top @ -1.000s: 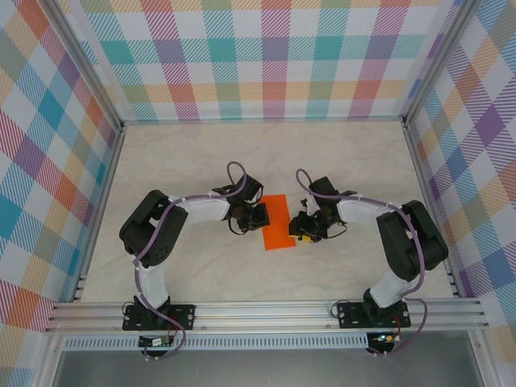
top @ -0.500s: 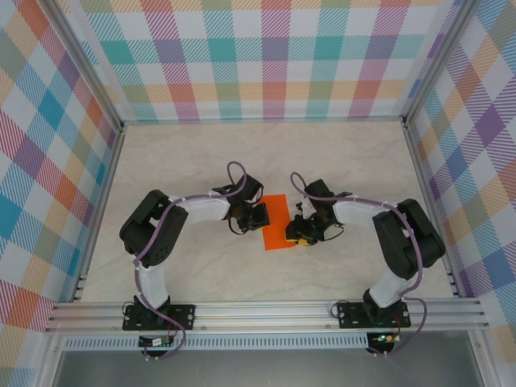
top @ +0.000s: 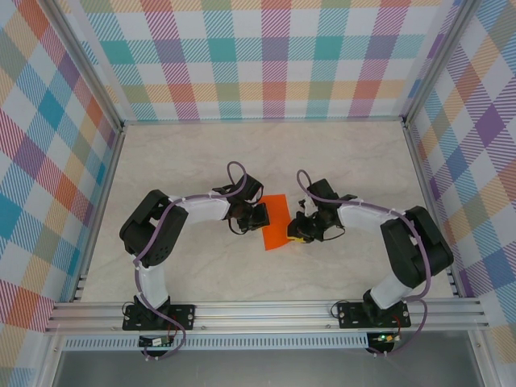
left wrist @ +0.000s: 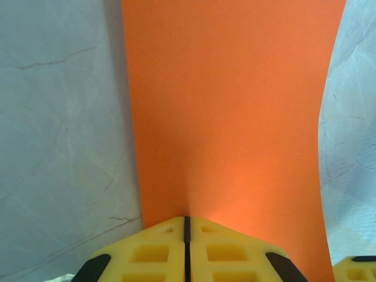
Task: Fold a paper plane with a square sheet of paper (pick it up from the middle)
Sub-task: Third fold the triangle at the center of the table.
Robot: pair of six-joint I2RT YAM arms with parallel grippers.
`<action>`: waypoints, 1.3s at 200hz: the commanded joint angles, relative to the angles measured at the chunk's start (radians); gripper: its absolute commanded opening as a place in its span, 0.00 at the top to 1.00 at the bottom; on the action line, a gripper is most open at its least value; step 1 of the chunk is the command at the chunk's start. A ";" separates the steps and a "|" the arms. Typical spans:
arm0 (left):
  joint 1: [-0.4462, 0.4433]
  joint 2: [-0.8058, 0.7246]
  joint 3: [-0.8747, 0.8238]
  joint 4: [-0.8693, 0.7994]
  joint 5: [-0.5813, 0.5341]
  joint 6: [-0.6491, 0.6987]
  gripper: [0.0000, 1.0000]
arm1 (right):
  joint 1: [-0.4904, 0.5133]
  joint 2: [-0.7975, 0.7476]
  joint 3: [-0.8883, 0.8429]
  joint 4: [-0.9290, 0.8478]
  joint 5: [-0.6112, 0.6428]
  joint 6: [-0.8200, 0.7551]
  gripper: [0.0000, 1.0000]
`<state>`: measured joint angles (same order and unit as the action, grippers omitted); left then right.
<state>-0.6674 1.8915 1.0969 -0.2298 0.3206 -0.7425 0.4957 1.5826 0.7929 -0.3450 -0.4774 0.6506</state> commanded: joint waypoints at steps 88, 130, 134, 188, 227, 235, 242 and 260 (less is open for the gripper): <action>-0.004 -0.032 0.053 -0.106 -0.029 0.074 0.92 | 0.009 0.035 0.074 0.017 -0.051 0.129 0.96; 0.009 -0.077 0.075 -0.139 -0.117 0.092 0.92 | 0.023 0.122 0.124 0.008 -0.032 0.153 0.96; 0.012 -0.072 0.076 -0.142 -0.120 0.092 0.92 | 0.025 0.127 0.127 0.011 -0.031 0.154 0.96; 0.023 0.028 0.123 -0.154 -0.123 0.098 0.93 | 0.046 0.176 0.185 0.039 -0.019 0.146 0.96; 0.024 0.078 0.150 -0.200 -0.140 0.094 0.94 | 0.061 0.198 0.213 0.052 -0.017 0.132 0.96; 0.023 0.081 0.150 -0.203 -0.141 0.094 0.94 | 0.063 0.203 0.218 0.055 -0.013 0.127 0.96; 0.023 0.081 0.149 -0.204 -0.140 0.093 0.94 | 0.064 0.207 0.222 0.057 -0.010 0.124 0.96; 0.023 0.081 0.147 -0.207 -0.140 0.096 0.94 | 0.066 0.214 0.220 0.083 -0.013 0.118 0.96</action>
<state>-0.6521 1.9465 1.2350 -0.3725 0.1986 -0.6609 0.5549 1.7760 0.9958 -0.2966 -0.4961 0.7856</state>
